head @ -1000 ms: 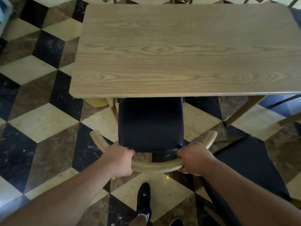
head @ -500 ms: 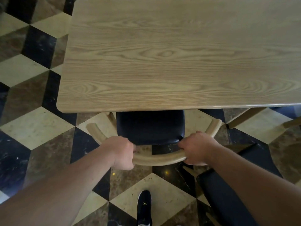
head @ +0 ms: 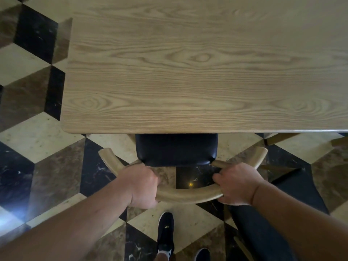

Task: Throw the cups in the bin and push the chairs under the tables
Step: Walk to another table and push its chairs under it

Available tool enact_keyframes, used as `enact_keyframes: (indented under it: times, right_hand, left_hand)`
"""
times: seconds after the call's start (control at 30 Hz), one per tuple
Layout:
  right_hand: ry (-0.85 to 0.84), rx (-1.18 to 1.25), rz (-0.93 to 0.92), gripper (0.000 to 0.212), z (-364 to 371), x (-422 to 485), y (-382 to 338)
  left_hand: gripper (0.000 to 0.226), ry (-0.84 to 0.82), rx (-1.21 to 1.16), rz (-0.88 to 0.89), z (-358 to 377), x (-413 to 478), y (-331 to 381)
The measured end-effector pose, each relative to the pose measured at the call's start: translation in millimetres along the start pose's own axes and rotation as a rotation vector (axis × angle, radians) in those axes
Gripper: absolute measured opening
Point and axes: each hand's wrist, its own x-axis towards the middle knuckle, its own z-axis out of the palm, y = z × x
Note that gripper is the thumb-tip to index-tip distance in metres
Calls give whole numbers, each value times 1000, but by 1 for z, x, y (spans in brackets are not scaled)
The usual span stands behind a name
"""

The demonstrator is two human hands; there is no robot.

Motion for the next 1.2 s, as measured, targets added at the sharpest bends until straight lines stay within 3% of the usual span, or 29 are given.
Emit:
enact_keyframes:
  times: [0.6,0.8,0.87,0.97,1.03,1.1,1.2]
  right_hand:
    - [-12,-51,28,41,1,0,-3]
    - [57,-109,101,42,11,-10,-11]
    - [170,-65,173,42,17,-17,-17]
    - [440,49,199,51,52,-48,-48]
    - [587,81,74,65,91,-83,-78]
    - [645,120,51,69,166,-164,-74]
    - [540,197,22,56,219,-205,-70]
  left_hand:
    - [29,7,-13,-20,-5,-5,6]
    - [28,132,-43,-187,4,-18,28]
    - [34,265,-22,-319,14,-25,41]
    - [55,667,-128,-449,43,-35,94]
    - [70,862,-256,-404,62,-48,150]
    - [67,930,-280,-184,66,-42,262]
    - [47,850,-406,-199,73,-35,330]
